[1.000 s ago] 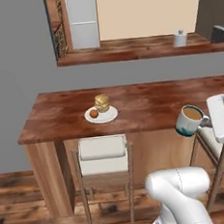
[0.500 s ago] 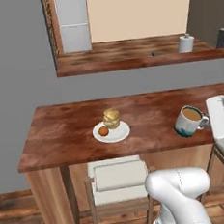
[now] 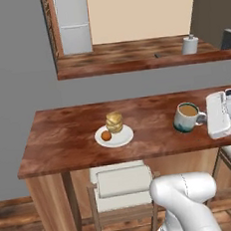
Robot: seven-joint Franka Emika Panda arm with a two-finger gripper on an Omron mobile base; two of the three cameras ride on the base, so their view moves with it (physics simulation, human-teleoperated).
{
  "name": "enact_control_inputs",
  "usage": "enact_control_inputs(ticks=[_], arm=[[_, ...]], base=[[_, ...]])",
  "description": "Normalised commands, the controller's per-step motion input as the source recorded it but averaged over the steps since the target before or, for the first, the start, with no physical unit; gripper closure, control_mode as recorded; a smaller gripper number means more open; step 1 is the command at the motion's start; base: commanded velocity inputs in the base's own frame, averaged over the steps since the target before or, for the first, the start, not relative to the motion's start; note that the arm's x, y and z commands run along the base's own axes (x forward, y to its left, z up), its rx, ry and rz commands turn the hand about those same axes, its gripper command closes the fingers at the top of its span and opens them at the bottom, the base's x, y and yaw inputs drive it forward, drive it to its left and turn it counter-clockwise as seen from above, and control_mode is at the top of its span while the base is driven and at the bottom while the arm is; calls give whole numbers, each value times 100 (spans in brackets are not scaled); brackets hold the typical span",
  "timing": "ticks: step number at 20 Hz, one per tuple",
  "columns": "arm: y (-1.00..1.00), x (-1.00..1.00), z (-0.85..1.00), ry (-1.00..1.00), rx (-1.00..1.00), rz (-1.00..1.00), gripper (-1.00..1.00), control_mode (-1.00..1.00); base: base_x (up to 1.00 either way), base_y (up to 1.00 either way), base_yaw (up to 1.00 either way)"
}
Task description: Pick up the brewed coffee from the coffee machine and place it next to the breakfast plate on the dining counter.
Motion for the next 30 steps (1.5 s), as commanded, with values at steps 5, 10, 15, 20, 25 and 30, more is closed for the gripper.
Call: enact_control_inputs(ticks=[5, 10, 15, 20, 25, 30], arm=[[6, 62, -6, 0, -10, -16, 100, -100], [0, 58, -8, 0, -1, -7, 100, -100], [0, 65, -19, 0, 0, 0, 100, -100], [0, 62, -26, 0, 1, 0, 100, -100], [0, 44, -29, 0, 0, 0, 100, -100], [0, 32, -38, 0, 0, 0, 100, -100]], base=[[0, 0, 0], [0, 0, 0], [0, 0, 0], [0, 0, 0], [0, 0, 0], [0, 0, 0]])
